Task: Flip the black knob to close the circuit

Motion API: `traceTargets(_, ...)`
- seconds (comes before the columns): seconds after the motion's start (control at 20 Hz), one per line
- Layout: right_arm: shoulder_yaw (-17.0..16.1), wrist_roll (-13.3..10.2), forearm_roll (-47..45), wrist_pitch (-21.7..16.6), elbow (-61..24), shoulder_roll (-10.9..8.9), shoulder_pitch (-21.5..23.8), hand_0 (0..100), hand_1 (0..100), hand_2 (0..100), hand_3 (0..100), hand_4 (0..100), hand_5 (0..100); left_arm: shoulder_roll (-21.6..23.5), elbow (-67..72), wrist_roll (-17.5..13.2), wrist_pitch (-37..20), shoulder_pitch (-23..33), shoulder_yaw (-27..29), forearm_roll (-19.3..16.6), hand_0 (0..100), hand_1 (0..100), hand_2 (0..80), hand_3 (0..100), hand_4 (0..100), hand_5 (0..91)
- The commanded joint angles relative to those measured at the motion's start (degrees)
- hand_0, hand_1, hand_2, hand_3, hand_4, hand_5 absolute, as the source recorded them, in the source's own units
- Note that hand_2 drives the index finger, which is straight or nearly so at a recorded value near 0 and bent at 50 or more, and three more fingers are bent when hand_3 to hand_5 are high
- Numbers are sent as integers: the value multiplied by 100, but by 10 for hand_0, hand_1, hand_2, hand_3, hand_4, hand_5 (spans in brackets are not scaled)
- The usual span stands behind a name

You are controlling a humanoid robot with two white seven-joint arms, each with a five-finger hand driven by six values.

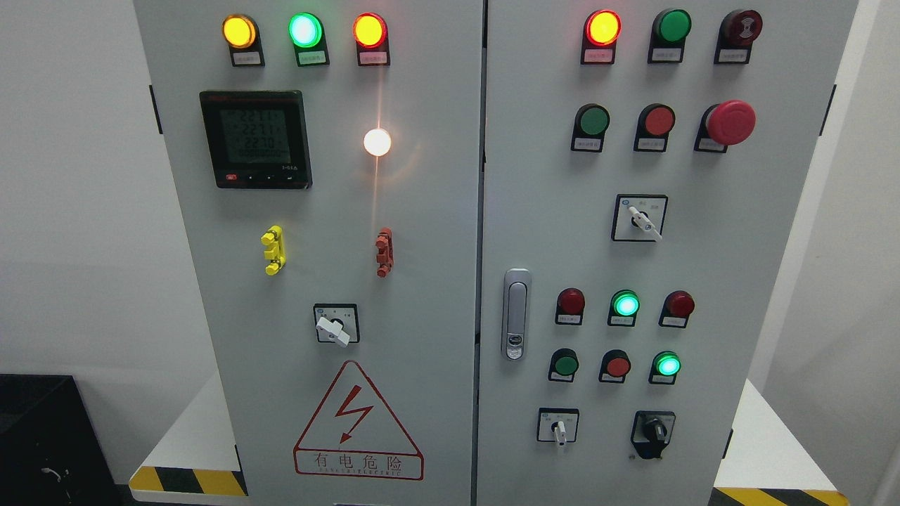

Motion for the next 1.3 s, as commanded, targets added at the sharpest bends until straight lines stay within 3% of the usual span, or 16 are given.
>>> traceTargets(0.0, 9, 28, 167, -1, -83, -3, -148, 0, 94, 0, 0, 0, 0, 1, -176, -4, 4, 132, 0, -5, 120, 556, 0, 0, 0, 0)
traceTargets(0.2, -35, 2, 324, 8, -688, 33, -87, 0, 97, 0, 0, 0, 0, 1, -176, -4, 4, 132, 0, 4, 120, 556, 0, 0, 0, 0)
traceTargets(0.35, -61, -182, 1166, 17, -1224, 33, -7, 0, 102, 32, 0, 0, 0, 1, -176, -4, 4, 132, 0, 4, 120, 556, 0, 0, 0, 0)
traceTargets(0.45, -114, -270, 1799, 25, -1629, 33, 28, 0, 103, 106, 88, 21, 0, 1, -176, -4, 4, 132, 0, 4, 120, 556, 0, 0, 0, 0)
traceTargets(0.7, -623, -393, 3284, 26, -2464, 33, 125, 0, 112, 254, 295, 230, 0, 1, -175, -4, 4, 132, 0, 4, 120, 556, 0, 0, 0, 0)
traceTargets(0.8, -729, -551, 3838, 8, -2701, 33, 125, 0, 108, 293, 352, 288, 6, 1, -176, -4, 4, 123, 0, -5, 120, 556, 0, 0, 0, 0)
traceTargets(1.0, -721, -841, 4743, 8, -3334, 33, 125, 0, 36, 414, 518, 400, 200, 1, -176, -4, 4, 132, 0, 4, 120, 556, 0, 0, 0, 0)
traceTargets(1.25, -651, -1131, 5553, 8, -4151, 33, 133, 0, 0, 535, 660, 493, 304, 1, -176, -4, 4, 132, 0, 4, 120, 556, 0, 0, 0, 0)
